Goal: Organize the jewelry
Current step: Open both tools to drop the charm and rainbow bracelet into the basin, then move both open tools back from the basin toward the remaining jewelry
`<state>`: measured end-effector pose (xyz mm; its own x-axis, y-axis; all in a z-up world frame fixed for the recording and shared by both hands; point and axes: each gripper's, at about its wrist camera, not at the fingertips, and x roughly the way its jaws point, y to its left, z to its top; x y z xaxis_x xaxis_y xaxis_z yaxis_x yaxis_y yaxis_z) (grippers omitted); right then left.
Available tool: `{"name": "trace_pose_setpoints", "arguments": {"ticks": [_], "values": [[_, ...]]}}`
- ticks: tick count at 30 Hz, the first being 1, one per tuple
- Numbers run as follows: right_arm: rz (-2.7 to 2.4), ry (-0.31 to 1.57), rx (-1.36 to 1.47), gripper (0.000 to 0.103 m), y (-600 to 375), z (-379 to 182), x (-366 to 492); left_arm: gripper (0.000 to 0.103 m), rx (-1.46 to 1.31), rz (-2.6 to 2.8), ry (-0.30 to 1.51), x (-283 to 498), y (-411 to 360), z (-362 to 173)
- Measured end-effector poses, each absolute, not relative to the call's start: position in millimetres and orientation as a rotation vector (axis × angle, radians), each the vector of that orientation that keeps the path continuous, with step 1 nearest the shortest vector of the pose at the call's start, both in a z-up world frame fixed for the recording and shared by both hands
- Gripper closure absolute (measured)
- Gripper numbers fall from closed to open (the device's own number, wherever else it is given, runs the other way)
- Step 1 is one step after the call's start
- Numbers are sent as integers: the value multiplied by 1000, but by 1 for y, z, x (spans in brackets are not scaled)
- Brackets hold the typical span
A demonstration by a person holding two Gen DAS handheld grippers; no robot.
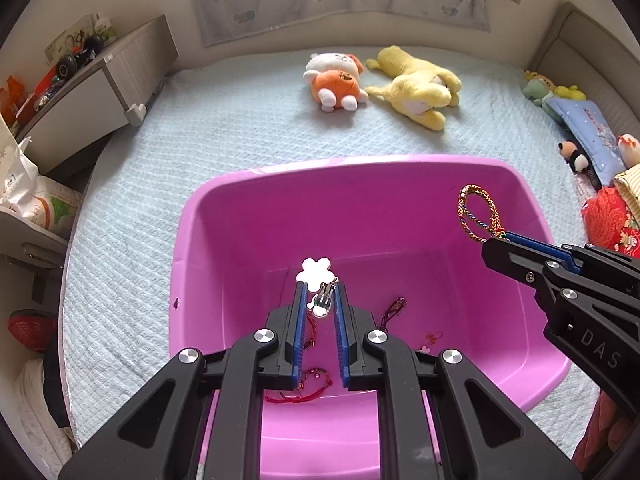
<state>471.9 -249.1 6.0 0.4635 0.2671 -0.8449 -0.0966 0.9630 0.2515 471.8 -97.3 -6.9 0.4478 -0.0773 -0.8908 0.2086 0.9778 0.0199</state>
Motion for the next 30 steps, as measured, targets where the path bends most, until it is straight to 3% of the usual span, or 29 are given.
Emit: {"name": "trace_pose_setpoints", "arguments": {"ticks": [10,12,13,14,16,18,30], "values": [[203,1230,202,88,-252,-49,505,89,126,-174,1264,494,-101,-50],[201,1249,205,88,-252,-54,507,83,131,-171,1293,494,-100,-56],[202,1260,206,85,-252,-56,509,69,133,-165,1308,494,-99,-58],[202,1270,205,83,-252,-57,509,48,134,-153,1318,495,-97,-60],[199,1293,200,66,-253,-61,511,25,125,-127,1317,494,-92,-59],[191,1322,197,52,-254,-64,510,25,112,-121,1315,493,-89,-57],[167,1334,246,45,-261,-46,485,20,145,-86,1341,477,-80,-45]]}}
